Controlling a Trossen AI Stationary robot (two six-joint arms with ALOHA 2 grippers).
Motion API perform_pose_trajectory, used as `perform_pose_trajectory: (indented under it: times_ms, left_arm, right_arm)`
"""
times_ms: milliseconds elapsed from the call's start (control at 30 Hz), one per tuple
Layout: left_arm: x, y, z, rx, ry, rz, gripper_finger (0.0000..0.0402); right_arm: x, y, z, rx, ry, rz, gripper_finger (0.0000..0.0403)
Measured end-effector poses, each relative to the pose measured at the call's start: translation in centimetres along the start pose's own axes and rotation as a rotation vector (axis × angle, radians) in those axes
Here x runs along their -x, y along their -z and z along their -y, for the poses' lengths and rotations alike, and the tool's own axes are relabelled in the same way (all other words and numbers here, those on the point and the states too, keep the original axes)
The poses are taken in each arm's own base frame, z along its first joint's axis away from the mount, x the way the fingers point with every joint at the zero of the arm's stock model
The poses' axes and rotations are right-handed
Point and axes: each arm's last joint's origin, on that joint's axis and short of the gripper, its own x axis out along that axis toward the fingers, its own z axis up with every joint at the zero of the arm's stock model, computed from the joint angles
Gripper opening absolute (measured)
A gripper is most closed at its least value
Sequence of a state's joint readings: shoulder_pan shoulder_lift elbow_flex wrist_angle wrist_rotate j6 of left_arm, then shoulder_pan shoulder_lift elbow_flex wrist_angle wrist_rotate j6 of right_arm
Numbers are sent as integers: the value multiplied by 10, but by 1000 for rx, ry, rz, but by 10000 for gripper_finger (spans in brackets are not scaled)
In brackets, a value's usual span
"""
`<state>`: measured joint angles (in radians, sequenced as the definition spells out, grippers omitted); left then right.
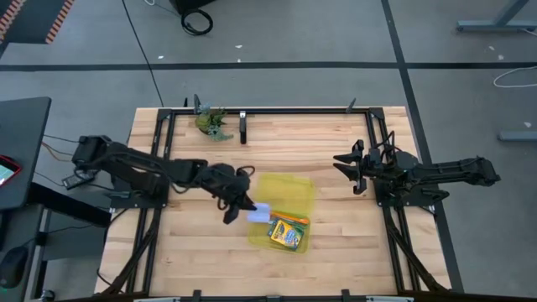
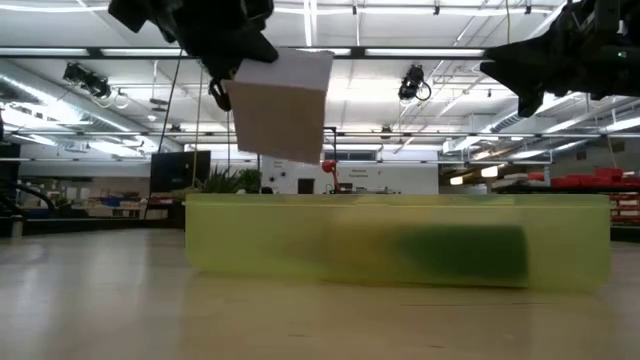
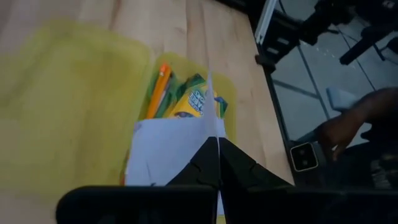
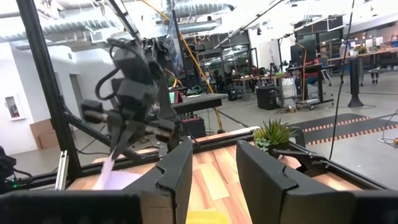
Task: Pack school essentials
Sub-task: Put the white sticky note into the yellow supply box
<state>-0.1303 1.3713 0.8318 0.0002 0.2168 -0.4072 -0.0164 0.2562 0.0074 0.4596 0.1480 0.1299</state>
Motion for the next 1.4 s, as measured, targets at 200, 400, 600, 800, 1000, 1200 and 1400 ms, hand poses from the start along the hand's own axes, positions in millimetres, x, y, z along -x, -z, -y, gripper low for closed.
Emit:
perform_pose_trajectory:
  times_ms: [200, 400, 600, 800, 1000, 1200, 1400]
  left_arm:
    - [-27, 12, 6, -59, -1, -12, 3]
    - [-37, 20, 12, -133, -30, -7, 6]
    - [-49, 32, 17, -180, -61, -46, 5]
    - [-68, 48, 18, -191, -65, -81, 13]
    - [-75, 56, 19, -163, -61, -116, 12]
    - [-74, 58, 18, -113, -82, -130, 58]
    - [-70, 56, 15, -121, -84, -149, 162]
  right_arm:
    - [0, 1, 0, 1, 1, -8, 131]
    - [0, 1, 0, 2, 1, -10, 131]
    - [0, 1, 0, 2, 1, -11, 131]
    - [0, 1, 0, 2, 2, -13, 131]
    - [0, 1, 0, 2, 2, -13, 131]
    - [0, 1, 0, 2, 2, -13, 131]
    - [0, 1, 0, 2, 2, -13, 131]
